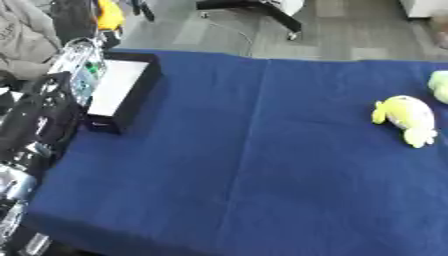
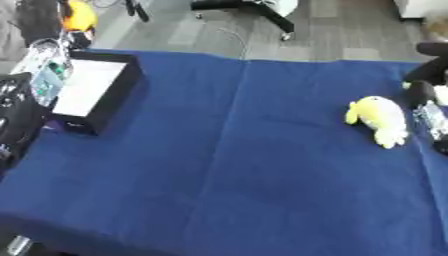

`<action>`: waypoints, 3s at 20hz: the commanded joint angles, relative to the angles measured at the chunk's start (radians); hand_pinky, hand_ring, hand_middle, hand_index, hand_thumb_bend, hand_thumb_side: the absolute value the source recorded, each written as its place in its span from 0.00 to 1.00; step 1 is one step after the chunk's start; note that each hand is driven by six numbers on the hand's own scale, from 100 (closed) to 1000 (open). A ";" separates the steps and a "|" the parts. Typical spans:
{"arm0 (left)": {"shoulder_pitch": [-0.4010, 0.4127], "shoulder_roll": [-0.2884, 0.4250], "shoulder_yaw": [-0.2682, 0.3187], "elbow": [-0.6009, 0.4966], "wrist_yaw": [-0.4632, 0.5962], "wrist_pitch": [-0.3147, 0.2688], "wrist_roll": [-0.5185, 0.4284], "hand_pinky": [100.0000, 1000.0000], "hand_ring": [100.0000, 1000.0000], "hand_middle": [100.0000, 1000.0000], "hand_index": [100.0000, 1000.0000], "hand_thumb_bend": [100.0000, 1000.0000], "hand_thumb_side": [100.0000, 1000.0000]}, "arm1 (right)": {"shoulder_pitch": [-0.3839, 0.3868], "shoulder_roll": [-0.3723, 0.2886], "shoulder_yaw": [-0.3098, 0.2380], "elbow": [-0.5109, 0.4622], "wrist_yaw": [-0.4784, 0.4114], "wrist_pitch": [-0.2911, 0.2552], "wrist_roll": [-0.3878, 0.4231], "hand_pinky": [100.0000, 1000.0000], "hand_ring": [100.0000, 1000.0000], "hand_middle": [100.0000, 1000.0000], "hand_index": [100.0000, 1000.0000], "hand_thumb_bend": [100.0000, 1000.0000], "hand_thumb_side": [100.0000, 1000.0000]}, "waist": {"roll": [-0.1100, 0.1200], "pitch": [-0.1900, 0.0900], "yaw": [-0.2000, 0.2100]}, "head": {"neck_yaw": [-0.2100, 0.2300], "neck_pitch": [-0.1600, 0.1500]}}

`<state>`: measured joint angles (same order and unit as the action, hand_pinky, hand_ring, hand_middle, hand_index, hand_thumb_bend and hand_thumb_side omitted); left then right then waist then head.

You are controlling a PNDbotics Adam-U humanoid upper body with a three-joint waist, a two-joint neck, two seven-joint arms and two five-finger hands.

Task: Pick up the objects with one hand, pass them to the other hand, and then place them into the box on the other side of the table.

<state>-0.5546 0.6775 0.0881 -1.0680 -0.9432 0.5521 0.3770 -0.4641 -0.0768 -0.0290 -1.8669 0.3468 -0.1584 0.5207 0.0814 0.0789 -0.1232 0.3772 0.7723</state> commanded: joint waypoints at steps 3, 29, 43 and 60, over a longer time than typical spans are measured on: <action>-0.022 0.038 0.019 0.135 -0.096 0.091 -0.088 0.51 0.30 0.22 0.35 0.57 0.00 | -0.007 -0.011 -0.002 -0.009 -0.003 -0.001 0.006 0.73 0.52 0.54 0.84 0.00 0.45 | 0.011 -0.025 -0.004 | -0.018 -0.002; -0.358 -0.028 0.032 0.080 0.058 -0.121 -0.097 0.75 0.71 0.71 0.85 0.17 0.34 | -0.013 -0.042 -0.057 0.030 0.038 0.024 -0.044 0.72 0.51 0.54 0.85 0.00 0.37 | -0.023 -0.015 -0.002 | -0.224 -0.002; -0.220 -0.367 -0.211 -0.265 0.268 -0.334 0.116 0.72 0.66 0.66 0.83 0.01 0.53 | -0.268 -0.211 -0.057 0.356 0.240 0.157 -0.153 0.79 0.73 0.81 0.96 0.00 0.36 | -0.060 0.012 0.019 | -0.612 -0.002; 0.126 -0.664 -0.369 -0.704 0.538 -0.586 0.004 0.70 0.63 0.63 0.81 0.00 0.64 | -0.440 -0.166 -0.032 0.794 0.510 0.389 -0.071 0.85 0.86 0.92 1.00 0.00 0.75 | -0.046 -0.004 0.088 | -0.770 -0.002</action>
<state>-0.4202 0.0145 -0.2862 -1.7225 -0.4261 -0.0192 0.4000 -0.8801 -0.2383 -0.0655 -1.0905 0.8339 0.2168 0.4463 0.0374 0.0942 -0.0345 -0.3857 0.7727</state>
